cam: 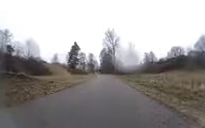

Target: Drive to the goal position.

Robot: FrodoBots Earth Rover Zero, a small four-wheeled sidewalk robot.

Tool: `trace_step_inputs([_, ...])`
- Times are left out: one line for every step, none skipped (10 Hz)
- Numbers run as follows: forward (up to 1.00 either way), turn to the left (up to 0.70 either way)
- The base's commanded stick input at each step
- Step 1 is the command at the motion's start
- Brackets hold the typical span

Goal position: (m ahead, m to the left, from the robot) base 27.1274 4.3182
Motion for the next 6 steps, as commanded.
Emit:
trace_step_inputs([0.70,0.00])
trace_step_inputs([0.70,0.00])
trace_step_inputs([0.70,0.00])
trace_step_inputs([0.70,0.00])
trace_step_inputs([0.70,0.00])
trace_step_inputs([0.70,0.00])
